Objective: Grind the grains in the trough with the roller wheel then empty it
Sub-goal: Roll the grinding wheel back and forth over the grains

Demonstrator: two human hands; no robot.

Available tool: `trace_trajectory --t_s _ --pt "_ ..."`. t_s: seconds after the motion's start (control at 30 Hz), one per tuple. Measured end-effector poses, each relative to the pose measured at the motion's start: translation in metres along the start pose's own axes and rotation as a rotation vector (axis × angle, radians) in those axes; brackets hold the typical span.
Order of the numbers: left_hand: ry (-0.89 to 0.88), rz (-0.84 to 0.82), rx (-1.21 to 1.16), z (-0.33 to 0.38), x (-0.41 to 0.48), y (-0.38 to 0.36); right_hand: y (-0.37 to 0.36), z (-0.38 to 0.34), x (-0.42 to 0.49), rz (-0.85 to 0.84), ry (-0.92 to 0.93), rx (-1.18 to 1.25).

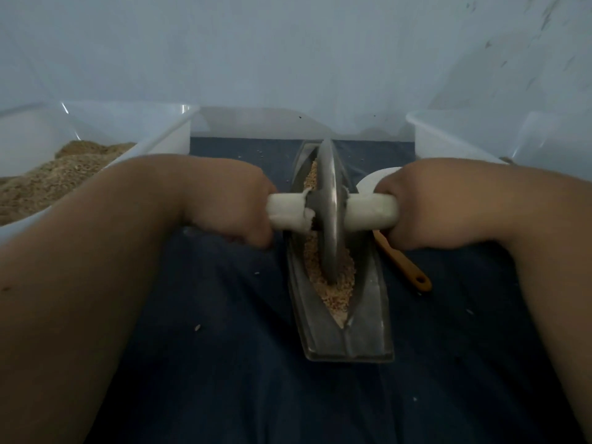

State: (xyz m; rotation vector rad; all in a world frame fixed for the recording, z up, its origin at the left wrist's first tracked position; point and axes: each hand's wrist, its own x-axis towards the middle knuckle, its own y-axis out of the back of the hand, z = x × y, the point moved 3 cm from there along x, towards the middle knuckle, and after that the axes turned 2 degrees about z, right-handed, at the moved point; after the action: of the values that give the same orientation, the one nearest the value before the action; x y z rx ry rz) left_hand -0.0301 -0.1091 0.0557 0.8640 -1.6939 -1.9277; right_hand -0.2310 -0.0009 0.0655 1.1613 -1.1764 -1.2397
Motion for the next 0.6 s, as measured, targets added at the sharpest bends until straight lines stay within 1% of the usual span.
trace_trajectory --t_s 0.07,0.1,0.2,0.23,0.33,0.4,0.47,0.6 --pt "-0.010 -0.083 -0.077 0.001 -0.007 -0.001 0.003 -0.003 -0.008 -0.009 0.013 -0.005" --pt "-0.016 -0.081 -0.091 0.002 -0.007 -0.002 0.004 -0.005 -0.009 0.005 0.012 -0.015" --pt "-0.017 0.003 -0.078 0.000 -0.002 -0.003 0.000 -0.006 -0.003 0.062 -0.001 -0.056" --pt "-0.014 0.031 -0.073 0.000 0.000 -0.004 -0.003 -0.005 0.001 0.107 -0.007 -0.079" --pt "0.003 0.107 -0.075 -0.002 0.005 -0.004 -0.010 0.001 0.014 0.319 -0.032 -0.162" --pt "0.023 0.178 -0.061 -0.004 0.009 -0.003 -0.016 0.004 0.022 0.430 -0.059 -0.196" --pt "0.049 0.280 -0.003 -0.008 0.014 -0.004 -0.021 0.008 0.030 0.502 -0.085 -0.193" --pt "0.117 0.586 0.243 -0.002 0.022 -0.004 -0.026 0.013 0.039 0.535 -0.143 -0.159"
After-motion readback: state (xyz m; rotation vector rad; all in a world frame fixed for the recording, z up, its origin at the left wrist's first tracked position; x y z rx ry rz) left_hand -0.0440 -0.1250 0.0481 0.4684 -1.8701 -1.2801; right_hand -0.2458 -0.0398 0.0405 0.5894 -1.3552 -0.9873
